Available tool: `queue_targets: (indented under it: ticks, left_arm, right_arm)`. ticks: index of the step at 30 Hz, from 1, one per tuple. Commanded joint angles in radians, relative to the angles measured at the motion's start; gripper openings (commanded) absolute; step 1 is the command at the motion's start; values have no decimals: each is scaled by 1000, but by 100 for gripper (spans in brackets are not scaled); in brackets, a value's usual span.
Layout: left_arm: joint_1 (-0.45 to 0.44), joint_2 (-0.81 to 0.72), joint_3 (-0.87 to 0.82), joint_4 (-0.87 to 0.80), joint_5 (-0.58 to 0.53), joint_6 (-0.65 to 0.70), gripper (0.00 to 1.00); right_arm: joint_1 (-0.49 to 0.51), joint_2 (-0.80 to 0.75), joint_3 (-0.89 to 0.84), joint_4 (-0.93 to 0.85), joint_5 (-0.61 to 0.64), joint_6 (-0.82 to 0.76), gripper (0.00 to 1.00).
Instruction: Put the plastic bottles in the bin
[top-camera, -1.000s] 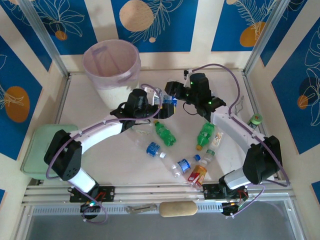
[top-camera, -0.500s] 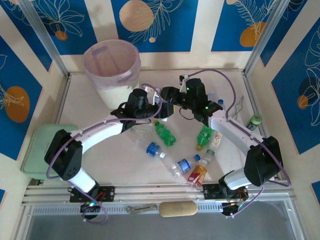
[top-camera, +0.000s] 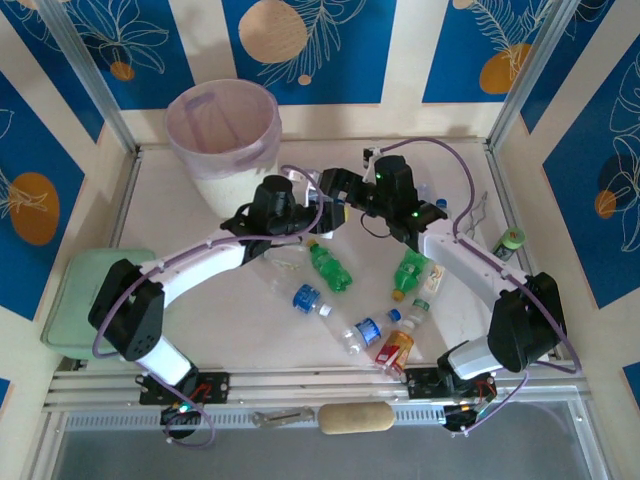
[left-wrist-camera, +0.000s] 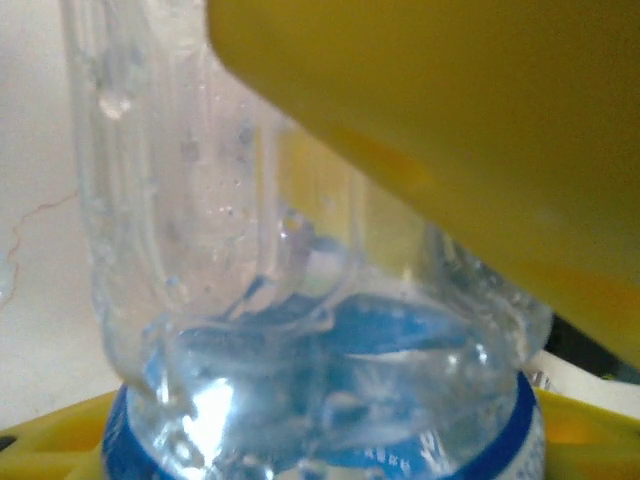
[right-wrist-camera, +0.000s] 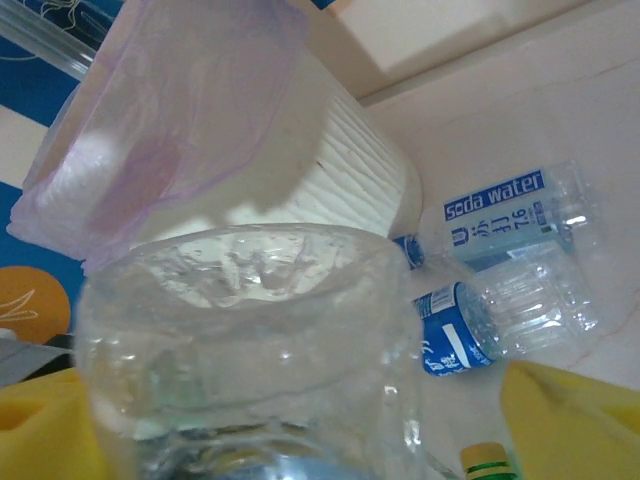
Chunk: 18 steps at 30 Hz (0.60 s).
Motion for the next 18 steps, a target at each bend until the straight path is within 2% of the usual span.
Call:
queue_targets:
  ticks: [1, 13, 18]
  left_arm:
    - [0, -6, 29, -10, 0, 46, 55]
    - [75, 19, 126, -103, 26, 113, 55]
    - [89, 44, 203, -178, 22, 172, 55]
  right_arm:
    - [0, -57, -11, 36, -27, 8, 99]
    - [-162, -230, -138, 70, -34, 81, 99]
    - [-191, -287, -185, 69, -31, 78, 99]
